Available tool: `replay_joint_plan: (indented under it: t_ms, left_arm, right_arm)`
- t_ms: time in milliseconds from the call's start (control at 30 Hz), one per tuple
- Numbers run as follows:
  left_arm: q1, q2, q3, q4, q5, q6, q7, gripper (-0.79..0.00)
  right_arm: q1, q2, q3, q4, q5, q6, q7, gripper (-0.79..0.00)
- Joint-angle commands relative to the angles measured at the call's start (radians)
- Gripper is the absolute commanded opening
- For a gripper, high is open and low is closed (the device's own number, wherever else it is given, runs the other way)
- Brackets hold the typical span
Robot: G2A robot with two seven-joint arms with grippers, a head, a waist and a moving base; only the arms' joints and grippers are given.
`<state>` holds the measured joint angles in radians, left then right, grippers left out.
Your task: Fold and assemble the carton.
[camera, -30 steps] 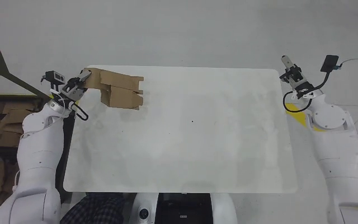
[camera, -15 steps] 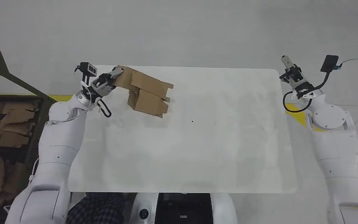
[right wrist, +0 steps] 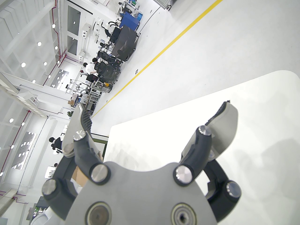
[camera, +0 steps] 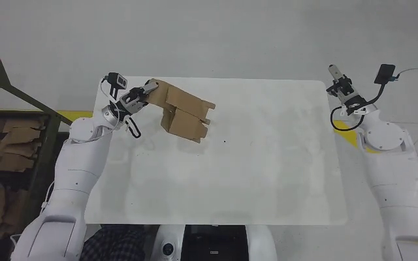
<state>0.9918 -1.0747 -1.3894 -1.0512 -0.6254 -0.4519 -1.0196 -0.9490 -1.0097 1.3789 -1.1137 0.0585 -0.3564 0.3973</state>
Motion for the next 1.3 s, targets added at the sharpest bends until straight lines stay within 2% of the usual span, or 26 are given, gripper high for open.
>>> replay_joint_plan:
  t_ms: [0,200,333,500,667,933,1100,1267]
  left_arm:
    - [0.000,0.000,0.000,0.000,0.000,0.000,0.000,-0.785]
    - [0.007,0.001,-0.003,-0.010,0.011,0.004,0.013,-0.785]
    - [0.025,0.011,-0.020,-0.032,0.067,0.043,0.015,-0.785]
    - [-0.006,0.004,0.025,-0.046,0.076,0.077,-0.028,-0.785]
    - [-0.086,-0.027,0.131,-0.003,0.042,0.093,-0.063,-0.785]
    - [-0.234,-0.090,0.298,0.125,-0.007,0.077,-0.130,-0.785]
    - [-0.296,-0.119,0.356,0.202,-0.028,0.066,-0.180,-0.785]
    - [-0.327,-0.137,0.377,0.248,-0.047,0.046,-0.200,-0.785]
  right_arm:
    - [0.000,0.000,0.000,0.000,0.000,0.000,0.000,0.000]
    - [0.000,0.000,0.000,0.000,0.000,0.000,0.000,0.000]
    - [0.000,0.000,0.000,0.000,0.000,0.000,0.000,0.000]
    - [0.000,0.000,0.000,0.000,0.000,0.000,0.000,0.000]
    - [0.000,0.000,0.000,0.000,0.000,0.000,0.000,0.000]
    - [0.000,0.000,0.000,0.000,0.000,0.000,0.000,0.000]
    - [0.000,0.000,0.000,0.000,0.000,0.000,0.000,0.000]
    - [0.000,0.000,0.000,0.000,0.000,0.000,0.000,0.000]
